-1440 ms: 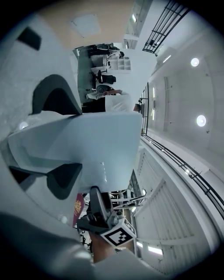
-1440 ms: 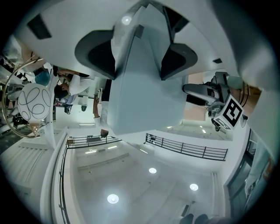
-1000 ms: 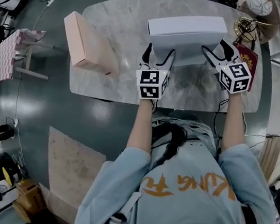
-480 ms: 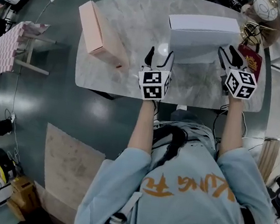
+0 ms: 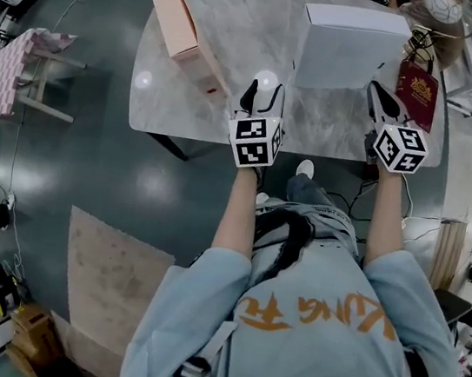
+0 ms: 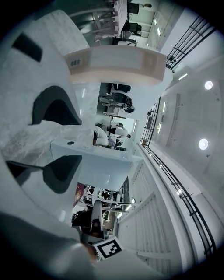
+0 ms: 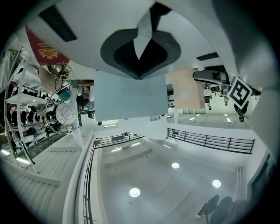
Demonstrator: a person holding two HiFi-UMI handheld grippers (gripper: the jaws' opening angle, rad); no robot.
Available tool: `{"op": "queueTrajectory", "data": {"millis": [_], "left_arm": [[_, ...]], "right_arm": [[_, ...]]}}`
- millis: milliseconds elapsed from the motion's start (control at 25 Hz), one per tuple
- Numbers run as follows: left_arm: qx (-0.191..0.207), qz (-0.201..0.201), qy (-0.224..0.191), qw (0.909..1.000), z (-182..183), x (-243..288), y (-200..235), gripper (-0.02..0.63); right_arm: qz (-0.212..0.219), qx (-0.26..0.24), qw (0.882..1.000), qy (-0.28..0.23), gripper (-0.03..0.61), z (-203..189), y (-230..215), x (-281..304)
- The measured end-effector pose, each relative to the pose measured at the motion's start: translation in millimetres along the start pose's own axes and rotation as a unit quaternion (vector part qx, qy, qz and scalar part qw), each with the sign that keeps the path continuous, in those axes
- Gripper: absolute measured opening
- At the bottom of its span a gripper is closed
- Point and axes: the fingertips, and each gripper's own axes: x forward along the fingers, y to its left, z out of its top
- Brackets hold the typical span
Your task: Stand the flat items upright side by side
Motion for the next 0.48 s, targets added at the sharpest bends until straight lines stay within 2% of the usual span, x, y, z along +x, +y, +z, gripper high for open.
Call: {"op": "queueTrajectory", "data": {"millis": [280, 320, 480], "left_arm": [[-0.011, 0.023, -0.017, 0.9996, -2.7, -21.8, -6.6, 0.031], [-0.011, 0.029, -0.020, 0.9993, -1.5, -22.5, -7.1, 0.012], [-0.014, 0.058, -0.035, 0.9976, 5.7, -12.9, -11.5, 0.012]], "right_arm": [[0.011, -0.007, 1.000, 0.003, 0.003, 2.6, 14.0, -15.9], [0.014, -0.008, 1.000, 0.000, 0.003, 4.6, 12.3, -15.3], [0.041, -0.014, 0.999, -0.010, 0.003, 12.6, -1.9, -4.7]]}}
